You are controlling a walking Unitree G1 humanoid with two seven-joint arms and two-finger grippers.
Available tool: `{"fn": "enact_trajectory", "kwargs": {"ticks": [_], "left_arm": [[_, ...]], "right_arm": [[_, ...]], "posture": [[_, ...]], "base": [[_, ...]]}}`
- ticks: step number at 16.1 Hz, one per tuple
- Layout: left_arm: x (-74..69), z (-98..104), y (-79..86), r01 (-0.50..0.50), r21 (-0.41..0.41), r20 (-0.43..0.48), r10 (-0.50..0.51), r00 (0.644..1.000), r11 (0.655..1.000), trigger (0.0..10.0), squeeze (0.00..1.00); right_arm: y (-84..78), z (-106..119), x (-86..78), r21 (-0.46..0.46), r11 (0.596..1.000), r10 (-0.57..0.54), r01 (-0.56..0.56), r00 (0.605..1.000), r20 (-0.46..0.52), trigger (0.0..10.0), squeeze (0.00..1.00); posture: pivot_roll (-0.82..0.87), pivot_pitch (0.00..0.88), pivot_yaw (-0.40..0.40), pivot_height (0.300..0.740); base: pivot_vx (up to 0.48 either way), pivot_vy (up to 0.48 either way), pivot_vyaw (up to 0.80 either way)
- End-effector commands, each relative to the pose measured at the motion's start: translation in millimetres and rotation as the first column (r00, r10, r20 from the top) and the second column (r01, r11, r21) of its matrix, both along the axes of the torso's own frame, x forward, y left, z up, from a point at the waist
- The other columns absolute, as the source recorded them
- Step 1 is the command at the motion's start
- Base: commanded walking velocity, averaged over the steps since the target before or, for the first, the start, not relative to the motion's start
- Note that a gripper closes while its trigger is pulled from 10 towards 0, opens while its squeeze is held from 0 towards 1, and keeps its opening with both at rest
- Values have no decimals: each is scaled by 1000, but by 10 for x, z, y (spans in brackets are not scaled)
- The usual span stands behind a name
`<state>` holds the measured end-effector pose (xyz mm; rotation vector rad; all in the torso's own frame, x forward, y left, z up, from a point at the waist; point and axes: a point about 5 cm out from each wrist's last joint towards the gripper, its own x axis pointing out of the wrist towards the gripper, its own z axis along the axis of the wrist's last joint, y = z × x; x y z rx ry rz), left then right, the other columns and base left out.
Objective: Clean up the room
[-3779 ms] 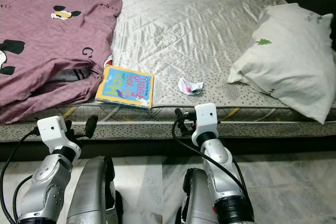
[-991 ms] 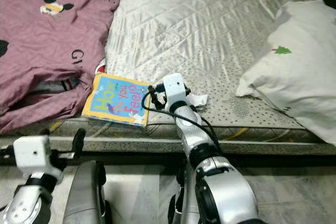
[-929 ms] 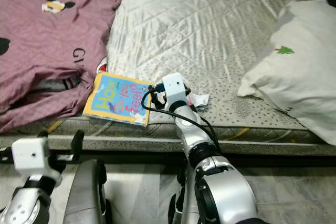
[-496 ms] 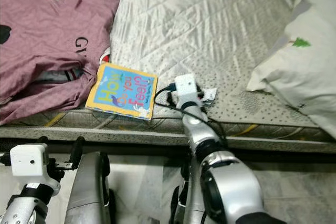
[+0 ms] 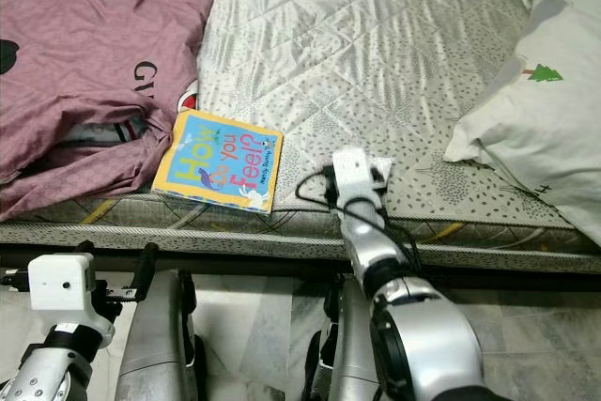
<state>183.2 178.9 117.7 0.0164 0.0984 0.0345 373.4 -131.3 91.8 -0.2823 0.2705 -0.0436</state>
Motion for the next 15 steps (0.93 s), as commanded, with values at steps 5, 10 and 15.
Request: {"fn": "enact_trajectory", "kwargs": {"ticks": [5,10,15], "left_arm": [[-6,17,46,-39,-14,4,39,999,999,10000,0],[45,-7,18,-26,-19,1,26,1000,999,10000,0],[130,-1,15,-18,-42,14,19,1000,999,10000,0]], "right_arm": [[74,-81,-44,-36,999,24,-25,999,-35,0,0],[42,-39,-22,-17,1000,8,-8,1000,-13,0,0],[3,-44,-26,25,1000,-6,6,1000,-9,0,0]], "posture": [[342,301,-88,547],[329,286,-85,547],[323,263,-78,547]], "base": [[0,0,0],[0,0,0],[0,0,0]]}}
